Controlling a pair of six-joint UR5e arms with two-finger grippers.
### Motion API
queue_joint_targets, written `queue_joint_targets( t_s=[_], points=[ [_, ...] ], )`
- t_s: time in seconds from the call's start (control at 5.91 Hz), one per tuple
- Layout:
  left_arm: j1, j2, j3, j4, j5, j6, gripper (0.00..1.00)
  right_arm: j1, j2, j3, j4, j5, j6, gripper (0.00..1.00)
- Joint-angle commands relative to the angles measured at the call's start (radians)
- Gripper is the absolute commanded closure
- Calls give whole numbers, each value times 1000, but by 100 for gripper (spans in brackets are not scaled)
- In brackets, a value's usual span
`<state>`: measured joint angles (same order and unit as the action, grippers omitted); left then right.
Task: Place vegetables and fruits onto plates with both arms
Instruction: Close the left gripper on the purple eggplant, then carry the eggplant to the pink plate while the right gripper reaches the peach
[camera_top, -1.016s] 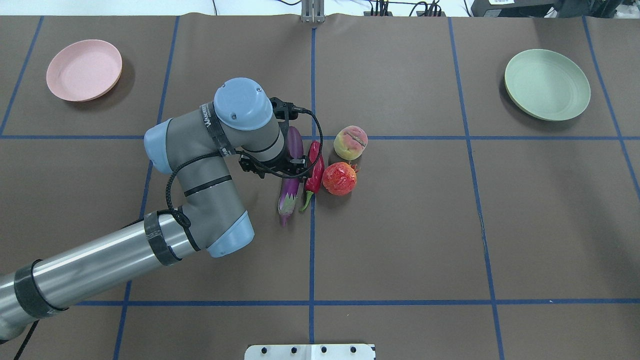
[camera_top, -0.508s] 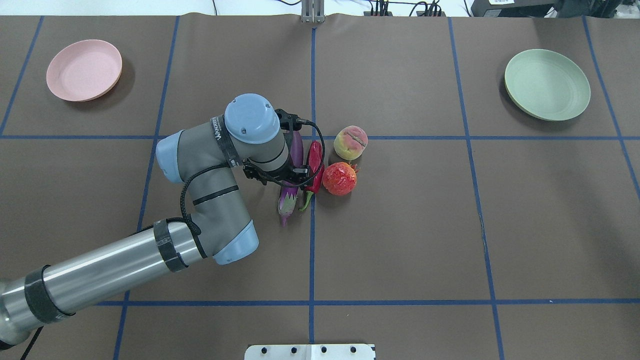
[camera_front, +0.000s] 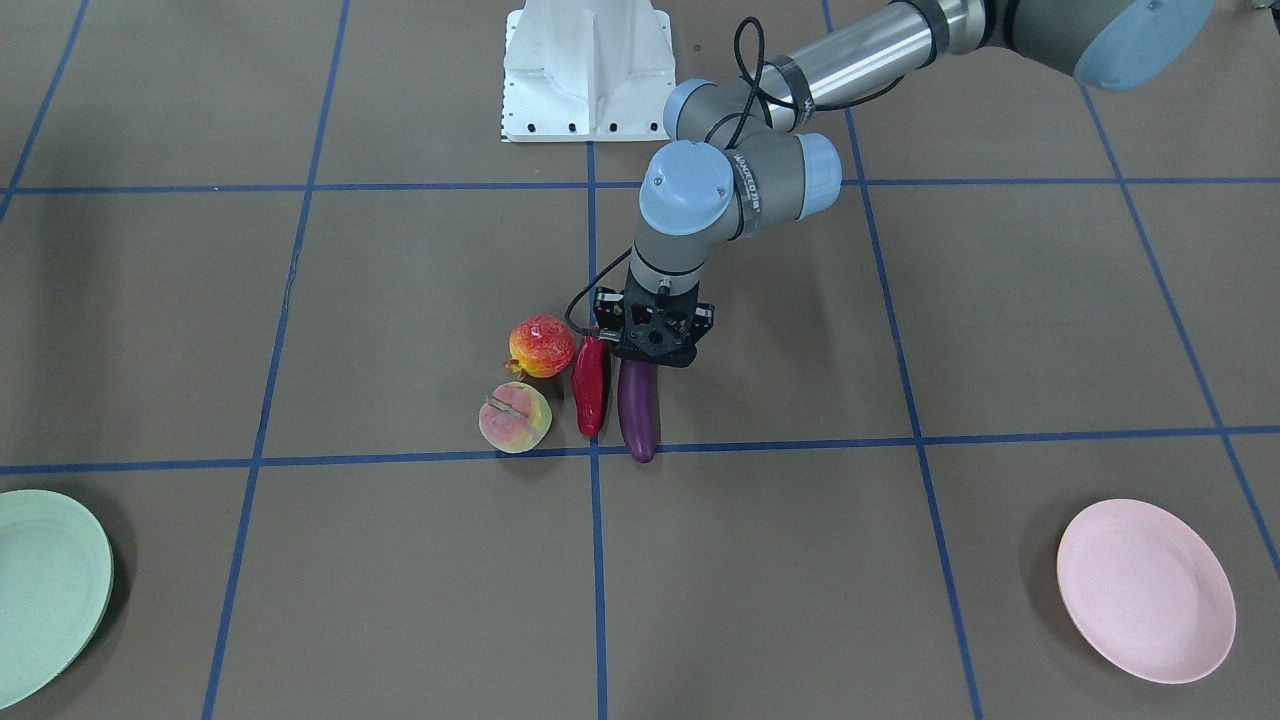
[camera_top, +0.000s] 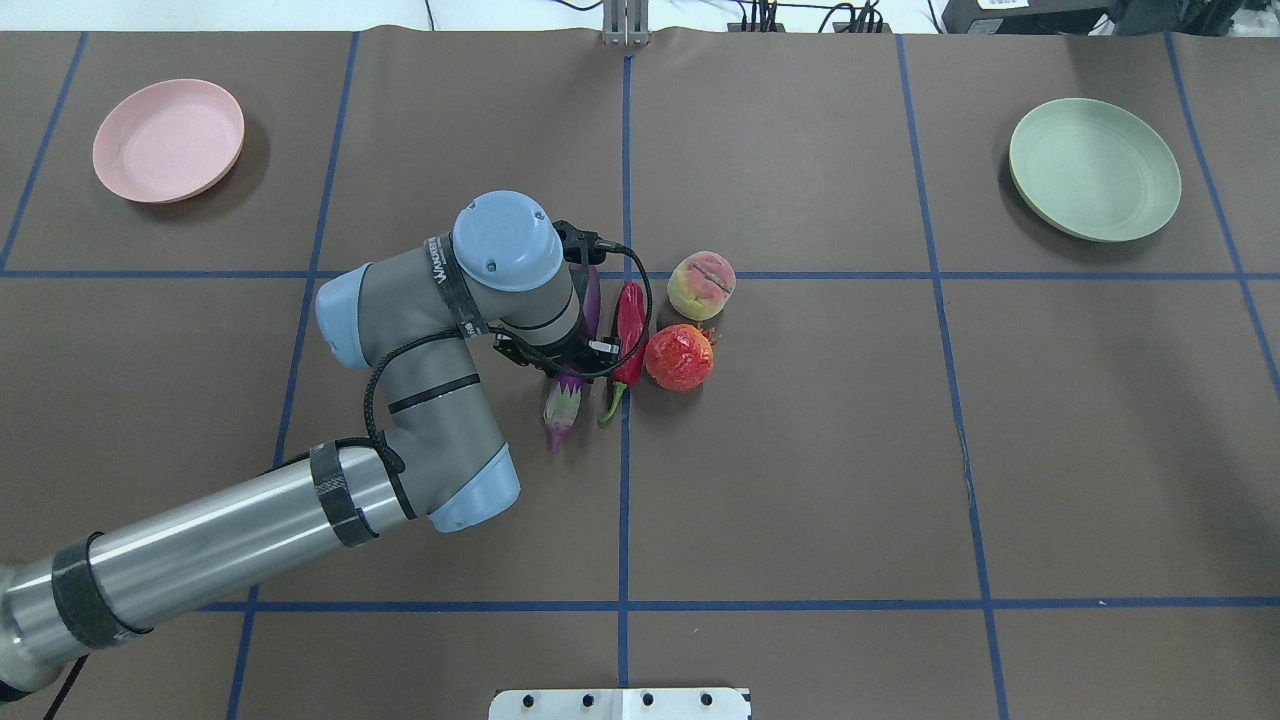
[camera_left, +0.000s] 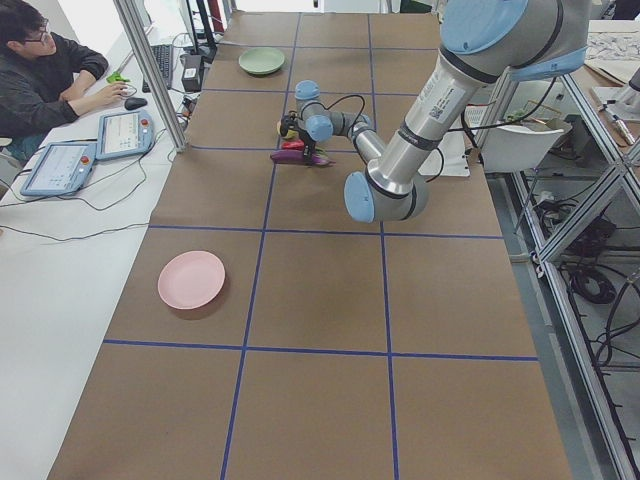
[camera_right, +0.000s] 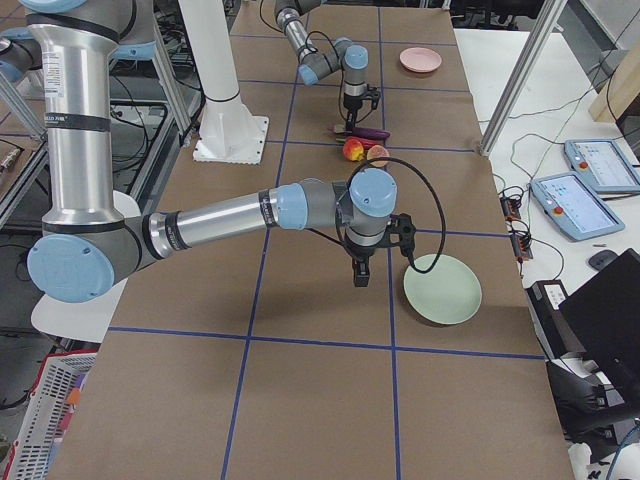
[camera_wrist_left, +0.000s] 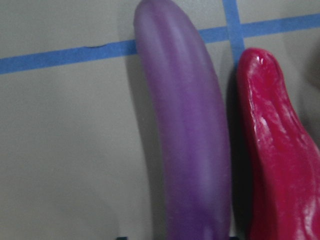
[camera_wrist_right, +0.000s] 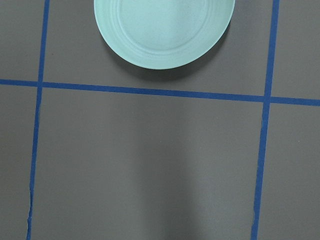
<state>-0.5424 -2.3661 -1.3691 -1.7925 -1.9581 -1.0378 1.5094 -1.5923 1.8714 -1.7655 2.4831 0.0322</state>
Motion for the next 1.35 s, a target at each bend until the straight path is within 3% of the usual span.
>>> queue_joint_targets(
  t_s=[0.0, 0.34, 0.68, 1.19],
  points=[
    [2, 2, -16, 4, 1, -28, 100, 0, 9, -3, 0, -1, 0, 0],
    [-66, 11, -94, 57, -13, -45, 100, -26, 120, -8, -3, 5, 123, 0],
    [-172, 13, -123, 123, -100, -12, 100, -165, 280, -26, -5, -4, 326, 0],
    [-353, 24, -128, 307, -151, 265, 100, -412, 539, -110, -2, -174, 711, 0]
  ],
)
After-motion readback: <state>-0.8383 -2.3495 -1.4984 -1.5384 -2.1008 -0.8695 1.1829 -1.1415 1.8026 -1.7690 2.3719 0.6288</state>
